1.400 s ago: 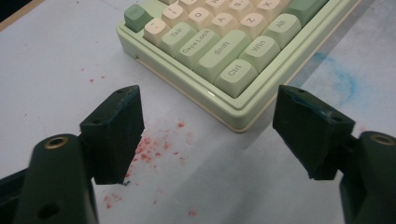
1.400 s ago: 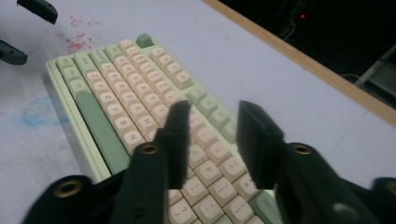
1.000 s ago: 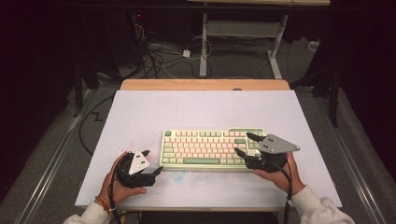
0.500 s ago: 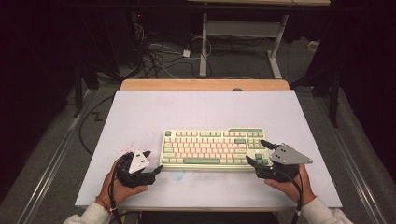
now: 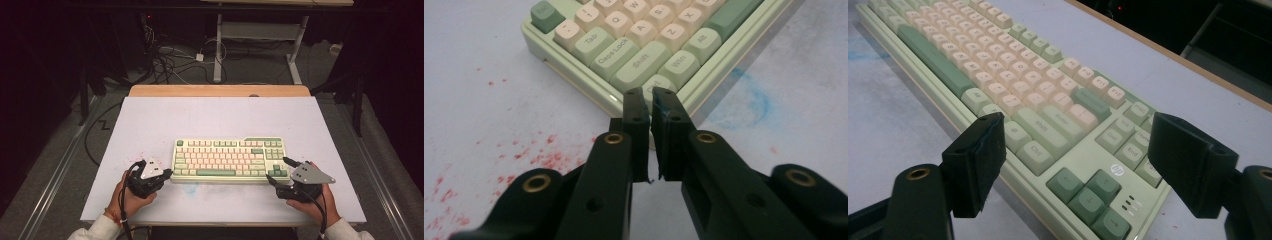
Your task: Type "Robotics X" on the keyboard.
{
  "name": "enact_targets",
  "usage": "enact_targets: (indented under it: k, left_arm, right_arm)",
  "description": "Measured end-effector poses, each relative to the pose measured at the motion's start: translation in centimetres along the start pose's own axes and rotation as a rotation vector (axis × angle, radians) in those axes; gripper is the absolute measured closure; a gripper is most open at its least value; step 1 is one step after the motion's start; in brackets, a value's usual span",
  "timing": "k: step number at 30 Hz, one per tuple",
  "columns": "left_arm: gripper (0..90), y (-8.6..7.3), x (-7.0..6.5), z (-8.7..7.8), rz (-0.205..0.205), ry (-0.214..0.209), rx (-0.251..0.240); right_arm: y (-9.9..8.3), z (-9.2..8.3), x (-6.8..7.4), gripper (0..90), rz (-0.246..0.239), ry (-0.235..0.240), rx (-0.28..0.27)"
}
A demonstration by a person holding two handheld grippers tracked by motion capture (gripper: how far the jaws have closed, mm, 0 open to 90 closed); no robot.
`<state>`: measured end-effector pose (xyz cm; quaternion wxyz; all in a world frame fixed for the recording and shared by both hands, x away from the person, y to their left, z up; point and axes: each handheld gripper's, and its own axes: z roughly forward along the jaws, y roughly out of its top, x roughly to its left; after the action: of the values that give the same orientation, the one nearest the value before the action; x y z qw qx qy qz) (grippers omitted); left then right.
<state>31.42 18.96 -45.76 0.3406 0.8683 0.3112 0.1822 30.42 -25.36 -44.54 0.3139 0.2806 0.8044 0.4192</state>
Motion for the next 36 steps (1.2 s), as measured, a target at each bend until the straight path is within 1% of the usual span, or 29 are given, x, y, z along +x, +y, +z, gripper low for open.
enact_targets:
  k: [1,5,8,9,11,13,15,22,28,30,33,34,36]
  left_arm:
    - [86.0,0.2,0.0,0.0,0.004,0.003,0.004]
    - [87.6,1.3,-0.2,0.3,0.005,-0.024,0.003]
    - [87.6,2.4,-0.3,0.6,0.024,-0.021,0.01]
    - [87.6,2.8,-0.3,0.8,0.024,-0.028,0.011]
    - [87.5,3.5,-0.4,1.2,0.032,-0.026,0.014]
    - [87.5,4.2,-0.4,1.6,0.036,-0.037,0.015]
    - [87.5,4.9,-0.5,2.0,0.045,-0.04,0.016]
    - [87.7,7.4,-0.9,3.8,0.087,-0.05,0.023]
    - [87.8,9.0,-1.2,5.2,0.106,-0.066,0.03]
    - [87.8,9.5,-1.4,5.6,0.115,-0.062,0.035]
    - [87.8,10.1,-1.5,6.4,0.118,-0.064,0.047]
    - [87.8,10.3,-1.5,6.6,0.127,-0.065,0.059]
    - [87.7,10.5,-1.5,7.2,0.13,-0.067,0.07]
  right_arm:
    - [0.0,0.0,0.1,23.8,-0.001,0.001,0.002]
    - [0.0,0.1,0.2,23.1,-0.002,0.002,-0.001]
    - [0.0,0.2,0.3,22.9,-0.008,0.001,0.002]
    - [0.0,0.2,0.3,22.9,-0.006,0.001,0.003]
    - [0.0,0.3,0.4,22.9,-0.013,0.0,0.007]
    - [-0.1,0.4,0.5,22.9,-0.017,0.002,0.011]
    - [-0.1,0.4,0.5,22.9,-0.019,0.0,0.013]
    - [-0.2,0.6,0.6,22.9,-0.025,0.004,0.02]
    - [-0.3,0.7,0.7,23.0,-0.036,0.006,0.032]
    - [-0.4,0.7,0.8,22.9,-0.034,0.006,0.036]
    - [-0.4,0.8,0.8,22.9,-0.039,0.005,0.039]
    - [-0.4,0.8,0.7,23.0,-0.04,0.007,0.041]
    - [-0.5,0.9,0.8,23.0,-0.042,0.006,0.046]
